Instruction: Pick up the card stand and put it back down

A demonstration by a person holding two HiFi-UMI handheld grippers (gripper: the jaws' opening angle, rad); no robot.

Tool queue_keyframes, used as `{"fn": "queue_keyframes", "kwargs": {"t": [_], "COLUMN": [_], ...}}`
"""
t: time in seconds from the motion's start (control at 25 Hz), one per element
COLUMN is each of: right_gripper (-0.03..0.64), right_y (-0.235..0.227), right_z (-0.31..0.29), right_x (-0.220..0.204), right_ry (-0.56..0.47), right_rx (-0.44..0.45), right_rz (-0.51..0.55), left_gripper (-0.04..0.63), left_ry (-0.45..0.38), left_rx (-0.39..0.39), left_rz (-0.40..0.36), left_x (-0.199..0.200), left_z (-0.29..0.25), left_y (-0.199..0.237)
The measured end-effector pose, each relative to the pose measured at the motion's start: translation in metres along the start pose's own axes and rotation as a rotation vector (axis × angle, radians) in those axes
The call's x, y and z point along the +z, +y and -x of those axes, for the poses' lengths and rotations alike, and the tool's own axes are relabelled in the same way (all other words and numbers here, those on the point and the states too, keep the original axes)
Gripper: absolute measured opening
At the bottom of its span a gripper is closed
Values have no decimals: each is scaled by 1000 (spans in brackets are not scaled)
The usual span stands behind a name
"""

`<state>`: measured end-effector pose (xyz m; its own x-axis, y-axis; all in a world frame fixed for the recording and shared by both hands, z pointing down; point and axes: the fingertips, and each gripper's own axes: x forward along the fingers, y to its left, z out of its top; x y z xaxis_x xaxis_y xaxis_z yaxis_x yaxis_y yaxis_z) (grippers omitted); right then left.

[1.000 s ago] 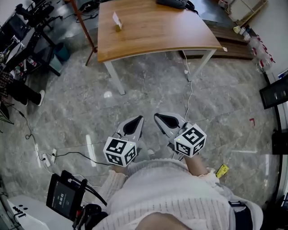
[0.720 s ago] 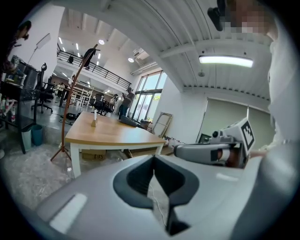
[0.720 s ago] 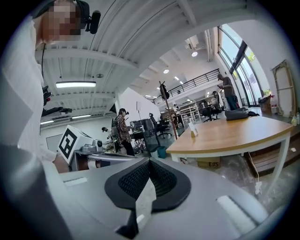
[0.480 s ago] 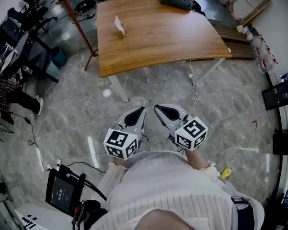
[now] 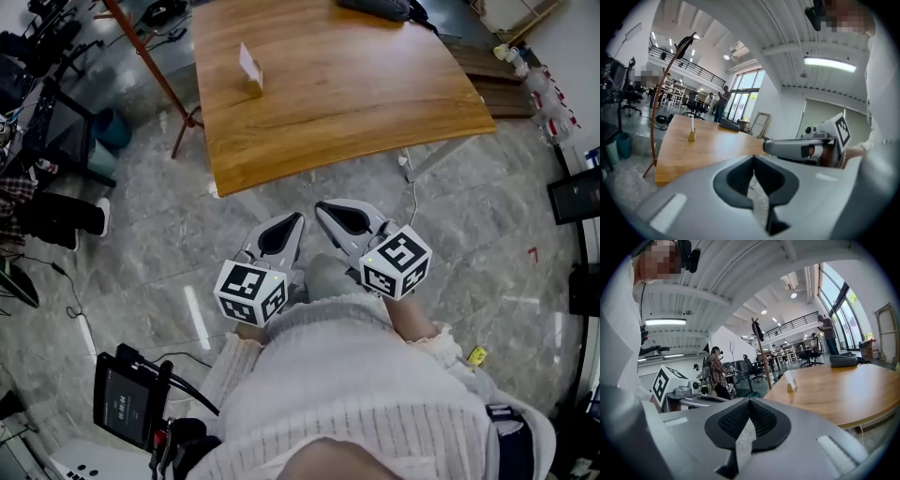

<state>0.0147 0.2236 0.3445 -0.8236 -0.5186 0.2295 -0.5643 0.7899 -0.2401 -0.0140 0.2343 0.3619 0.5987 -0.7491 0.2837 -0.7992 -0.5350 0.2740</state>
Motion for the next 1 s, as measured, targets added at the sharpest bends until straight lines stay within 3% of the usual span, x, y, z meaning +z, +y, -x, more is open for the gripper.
{"fn": "queue_keyframes", "kwargs": {"t": [0.36, 1.0], "right_gripper": [0, 0], "right_y": [-84, -220], "right_z": [-61, -154], "right_x": [18, 98], "right_ry": [4, 32], "right_rx": [-16, 114], "right_rz": [-33, 32], "left_gripper": [9, 9], "left_ry": [34, -17], "left_rx": [11, 154], "left_rz": [-4, 28], "left_x": [25, 114], "left_z": [-72, -205], "left_y": [70, 171]}}
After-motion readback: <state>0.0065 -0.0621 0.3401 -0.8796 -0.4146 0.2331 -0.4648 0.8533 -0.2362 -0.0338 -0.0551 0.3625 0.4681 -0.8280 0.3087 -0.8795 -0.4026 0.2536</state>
